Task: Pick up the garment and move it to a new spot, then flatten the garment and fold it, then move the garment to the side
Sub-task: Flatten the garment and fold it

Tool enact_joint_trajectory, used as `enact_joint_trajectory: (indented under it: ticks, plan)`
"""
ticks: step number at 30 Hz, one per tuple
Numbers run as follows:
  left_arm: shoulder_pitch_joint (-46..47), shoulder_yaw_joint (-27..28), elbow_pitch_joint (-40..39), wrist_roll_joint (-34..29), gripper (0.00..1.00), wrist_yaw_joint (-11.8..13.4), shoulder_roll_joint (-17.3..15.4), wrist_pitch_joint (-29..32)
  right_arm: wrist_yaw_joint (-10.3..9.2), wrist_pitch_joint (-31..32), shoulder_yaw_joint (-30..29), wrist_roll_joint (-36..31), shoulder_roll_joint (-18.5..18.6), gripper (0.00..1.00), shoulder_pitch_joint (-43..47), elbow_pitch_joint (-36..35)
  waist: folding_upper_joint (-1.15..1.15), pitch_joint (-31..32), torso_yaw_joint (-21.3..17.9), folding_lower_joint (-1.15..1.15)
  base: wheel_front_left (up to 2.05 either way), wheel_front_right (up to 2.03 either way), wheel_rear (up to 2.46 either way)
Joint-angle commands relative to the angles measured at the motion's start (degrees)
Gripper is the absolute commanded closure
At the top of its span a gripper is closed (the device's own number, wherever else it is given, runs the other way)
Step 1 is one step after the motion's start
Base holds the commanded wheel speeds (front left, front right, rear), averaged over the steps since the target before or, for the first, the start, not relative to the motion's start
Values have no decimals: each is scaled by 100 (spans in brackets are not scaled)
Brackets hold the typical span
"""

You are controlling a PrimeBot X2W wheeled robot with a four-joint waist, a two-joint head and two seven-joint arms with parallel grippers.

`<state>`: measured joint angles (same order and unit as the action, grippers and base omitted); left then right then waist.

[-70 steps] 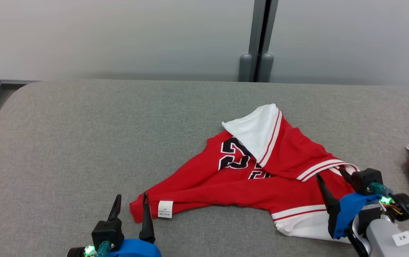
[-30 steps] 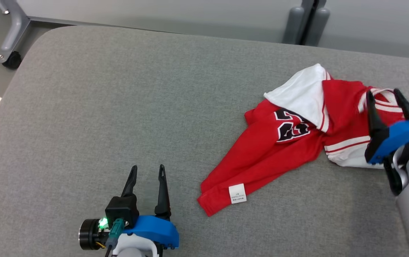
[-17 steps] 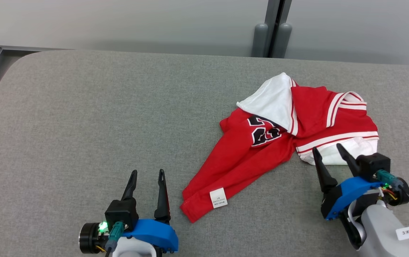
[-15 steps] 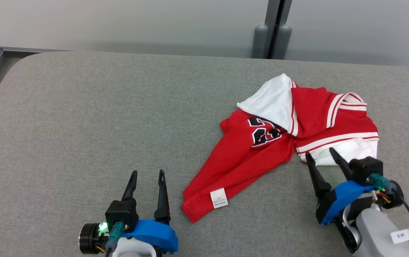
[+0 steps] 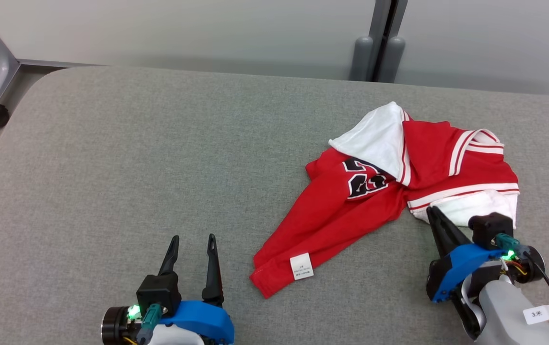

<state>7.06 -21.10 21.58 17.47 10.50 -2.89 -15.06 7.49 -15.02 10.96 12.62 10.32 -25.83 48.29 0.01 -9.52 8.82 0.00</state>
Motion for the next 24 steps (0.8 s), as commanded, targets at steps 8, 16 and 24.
enact_joint_trajectory:
  ticks: [8,16,24]
  plan:
    - [-198,138,8,-93,0,-73,2,-16,1,-18,-709,-301,-303,100,664,-1394,-1,291,-407,0,0,0,0]
    - [-275,309,102,-192,0,-123,2,-16,1,-18,-1516,-487,-723,0,2356,-2215,-1,413,-962,0,0,0,0]
    - [-308,483,150,-215,0,-162,2,-16,1,-18,-1690,-537,-737,0,2067,-2454,-1,580,-1187,0,0,0,0]
